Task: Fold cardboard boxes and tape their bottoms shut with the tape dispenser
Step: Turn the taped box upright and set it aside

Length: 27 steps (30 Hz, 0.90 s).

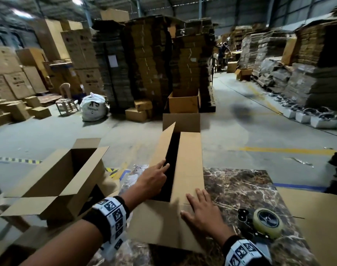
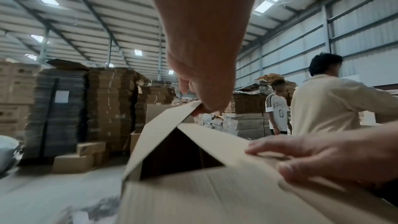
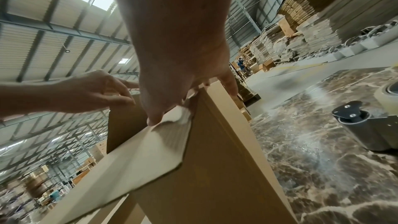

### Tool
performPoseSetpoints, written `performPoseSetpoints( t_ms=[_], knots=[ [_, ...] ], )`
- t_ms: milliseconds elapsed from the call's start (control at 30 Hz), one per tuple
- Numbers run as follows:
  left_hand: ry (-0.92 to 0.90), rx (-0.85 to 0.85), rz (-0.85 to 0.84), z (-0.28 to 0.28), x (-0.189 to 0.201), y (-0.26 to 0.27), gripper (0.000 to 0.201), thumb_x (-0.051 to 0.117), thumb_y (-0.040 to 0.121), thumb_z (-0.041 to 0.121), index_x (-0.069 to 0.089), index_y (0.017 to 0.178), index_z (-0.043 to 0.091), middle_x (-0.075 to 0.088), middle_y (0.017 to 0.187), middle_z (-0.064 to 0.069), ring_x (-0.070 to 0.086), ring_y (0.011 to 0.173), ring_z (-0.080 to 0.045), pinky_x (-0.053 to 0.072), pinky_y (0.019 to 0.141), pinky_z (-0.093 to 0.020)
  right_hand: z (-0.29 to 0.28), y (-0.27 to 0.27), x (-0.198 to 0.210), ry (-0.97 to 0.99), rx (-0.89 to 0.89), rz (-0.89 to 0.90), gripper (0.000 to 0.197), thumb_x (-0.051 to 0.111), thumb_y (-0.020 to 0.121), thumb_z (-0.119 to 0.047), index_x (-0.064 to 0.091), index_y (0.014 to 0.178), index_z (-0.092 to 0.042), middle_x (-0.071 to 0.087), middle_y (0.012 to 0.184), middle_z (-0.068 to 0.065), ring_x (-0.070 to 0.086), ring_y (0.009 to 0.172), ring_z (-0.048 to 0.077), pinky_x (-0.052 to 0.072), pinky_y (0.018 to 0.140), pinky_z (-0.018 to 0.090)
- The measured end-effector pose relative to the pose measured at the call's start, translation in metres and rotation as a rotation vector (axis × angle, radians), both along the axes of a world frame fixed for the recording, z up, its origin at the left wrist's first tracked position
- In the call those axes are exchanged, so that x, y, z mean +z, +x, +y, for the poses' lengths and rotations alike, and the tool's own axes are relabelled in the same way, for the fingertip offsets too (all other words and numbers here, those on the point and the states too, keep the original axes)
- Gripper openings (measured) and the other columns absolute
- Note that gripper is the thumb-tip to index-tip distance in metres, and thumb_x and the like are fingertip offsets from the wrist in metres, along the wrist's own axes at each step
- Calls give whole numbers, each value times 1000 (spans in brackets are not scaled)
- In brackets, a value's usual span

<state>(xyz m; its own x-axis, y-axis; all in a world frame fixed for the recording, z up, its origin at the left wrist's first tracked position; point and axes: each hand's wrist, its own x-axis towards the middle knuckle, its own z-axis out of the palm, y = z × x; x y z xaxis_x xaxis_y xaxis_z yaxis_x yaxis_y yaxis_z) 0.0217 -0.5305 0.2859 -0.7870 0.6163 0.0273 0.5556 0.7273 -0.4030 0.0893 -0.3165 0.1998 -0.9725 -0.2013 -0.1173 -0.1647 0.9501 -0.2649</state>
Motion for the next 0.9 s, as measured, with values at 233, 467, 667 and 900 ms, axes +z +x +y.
performPoseSetpoints(
  t_ms=[233,467,667,900],
  knots=[
    [-162,327,-38,-60,39,-16,24,48,97,10,71,103,11,69,108,-8,59,108,-22,50,92,-33,-14,-14,12,28,-8,5,71,35,86,-75,35,139,-29,25,152,7,20,139,31,40,103,55],
    [-155,621,41,-48,13,-35,58,48,92,23,38,142,-4,48,131,-28,52,117,-40,46,95,-42,-35,-23,18,109,-14,67,74,39,85,-75,38,137,-23,32,144,10,27,133,31,45,97,48],
    [387,863,-52,-51,14,-90,70,48,96,19,11,154,9,47,138,-24,55,117,-39,49,89,-44,-42,-33,22,116,-74,18,76,39,85,-76,37,139,-22,32,143,9,28,133,30,42,101,51],
    [974,768,-513,-74,22,-154,34,56,99,30,60,82,1,60,76,-14,59,61,-26,45,55,-31,-53,-75,28,121,-116,-93,98,46,81,-77,20,153,-15,6,161,21,1,148,41,22,116,55]
  ],
)
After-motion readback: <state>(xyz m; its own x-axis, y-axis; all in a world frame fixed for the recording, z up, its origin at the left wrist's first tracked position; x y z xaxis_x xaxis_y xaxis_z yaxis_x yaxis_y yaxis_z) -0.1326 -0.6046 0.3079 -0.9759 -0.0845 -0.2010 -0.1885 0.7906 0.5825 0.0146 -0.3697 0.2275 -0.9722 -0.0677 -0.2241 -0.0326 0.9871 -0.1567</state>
